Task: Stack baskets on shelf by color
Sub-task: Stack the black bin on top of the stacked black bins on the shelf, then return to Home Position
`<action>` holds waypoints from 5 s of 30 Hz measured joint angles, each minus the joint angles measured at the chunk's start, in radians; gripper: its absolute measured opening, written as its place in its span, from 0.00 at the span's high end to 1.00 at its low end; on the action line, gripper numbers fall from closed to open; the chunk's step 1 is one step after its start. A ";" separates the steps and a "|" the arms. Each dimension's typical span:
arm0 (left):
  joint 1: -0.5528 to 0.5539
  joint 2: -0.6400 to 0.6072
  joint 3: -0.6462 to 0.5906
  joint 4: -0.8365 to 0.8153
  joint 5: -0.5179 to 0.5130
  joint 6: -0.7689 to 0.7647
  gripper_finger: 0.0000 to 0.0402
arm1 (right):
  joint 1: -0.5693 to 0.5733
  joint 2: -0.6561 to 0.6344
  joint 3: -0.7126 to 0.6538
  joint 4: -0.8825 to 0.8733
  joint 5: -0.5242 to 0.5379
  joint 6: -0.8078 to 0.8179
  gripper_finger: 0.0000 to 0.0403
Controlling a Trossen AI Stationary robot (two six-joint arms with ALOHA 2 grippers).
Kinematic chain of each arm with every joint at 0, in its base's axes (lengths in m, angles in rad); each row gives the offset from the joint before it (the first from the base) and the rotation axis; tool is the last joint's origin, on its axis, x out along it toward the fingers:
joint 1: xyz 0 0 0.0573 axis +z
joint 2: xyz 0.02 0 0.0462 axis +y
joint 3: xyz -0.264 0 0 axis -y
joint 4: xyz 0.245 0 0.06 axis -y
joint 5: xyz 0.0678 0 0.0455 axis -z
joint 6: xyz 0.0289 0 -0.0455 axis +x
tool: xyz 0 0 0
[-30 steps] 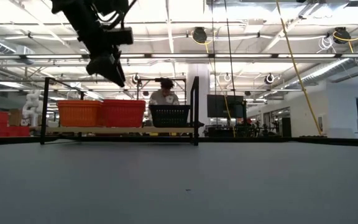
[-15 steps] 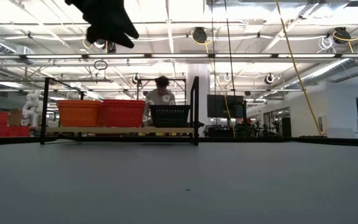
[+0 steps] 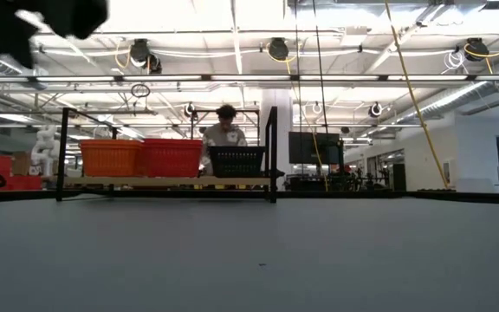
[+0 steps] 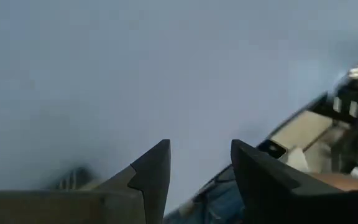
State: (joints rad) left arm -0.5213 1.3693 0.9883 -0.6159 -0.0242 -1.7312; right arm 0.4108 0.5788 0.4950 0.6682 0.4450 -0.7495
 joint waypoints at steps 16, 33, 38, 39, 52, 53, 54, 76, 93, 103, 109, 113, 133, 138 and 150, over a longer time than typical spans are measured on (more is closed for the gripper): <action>-0.186 0.238 0.087 0.002 0.162 -0.497 0.58 | -0.135 0.108 0.000 0.118 -0.163 -0.071 0.84; -0.167 0.358 0.104 -0.056 0.286 -0.342 0.79 | -0.163 0.133 0.000 0.166 -0.163 0.005 0.84; -0.139 0.356 0.104 -0.049 0.285 -0.250 0.96 | -0.163 0.133 0.000 0.163 -0.162 0.005 0.84; -0.134 0.356 0.104 -0.035 0.284 -0.237 0.95 | -0.163 0.133 0.000 0.162 -0.162 0.005 0.84; -0.017 0.356 0.342 -0.143 0.173 0.230 0.98 | -0.163 0.133 0.000 0.150 -0.160 0.019 0.84; -0.005 0.356 0.367 -0.171 0.167 0.297 0.98 | -0.163 0.133 0.000 0.150 -0.160 0.027 0.84; 0.005 0.356 0.397 -0.202 0.155 0.362 0.98 | -0.163 0.133 0.000 0.150 -0.160 0.030 0.84; 0.365 0.356 0.899 -0.717 -0.552 1.627 0.98 | -0.162 0.133 0.000 0.142 -0.159 0.030 0.84; 0.762 0.488 0.830 -0.488 -0.458 1.839 0.98 | -0.162 0.133 0.000 0.097 -0.158 0.032 0.84; 0.748 0.608 0.830 -0.484 -0.420 1.826 0.98 | -0.162 0.133 0.000 0.098 -0.158 0.081 0.84; 0.748 0.608 0.830 -0.475 -0.390 1.806 0.97 | -0.162 0.133 0.000 0.098 -0.158 0.084 0.84; 0.748 0.608 0.830 -0.479 -0.385 1.799 0.96 | -0.162 0.133 0.000 0.097 -0.158 0.084 0.84; 0.763 0.608 0.830 -0.488 -0.386 1.784 0.84 | -0.162 0.133 0.000 0.097 -0.159 0.084 0.84; 0.762 0.608 0.830 -0.488 -0.386 1.777 0.72 | -0.162 0.133 0.000 0.098 -0.159 0.084 0.84; 0.718 0.567 0.831 -0.529 -0.391 1.675 0.61 | -0.162 0.133 0.000 0.084 -0.158 0.084 0.84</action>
State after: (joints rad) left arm 0.1971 1.9365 1.8188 -1.1452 -0.4154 -0.0564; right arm 0.2485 0.7116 0.4950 0.7521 0.2870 -0.6651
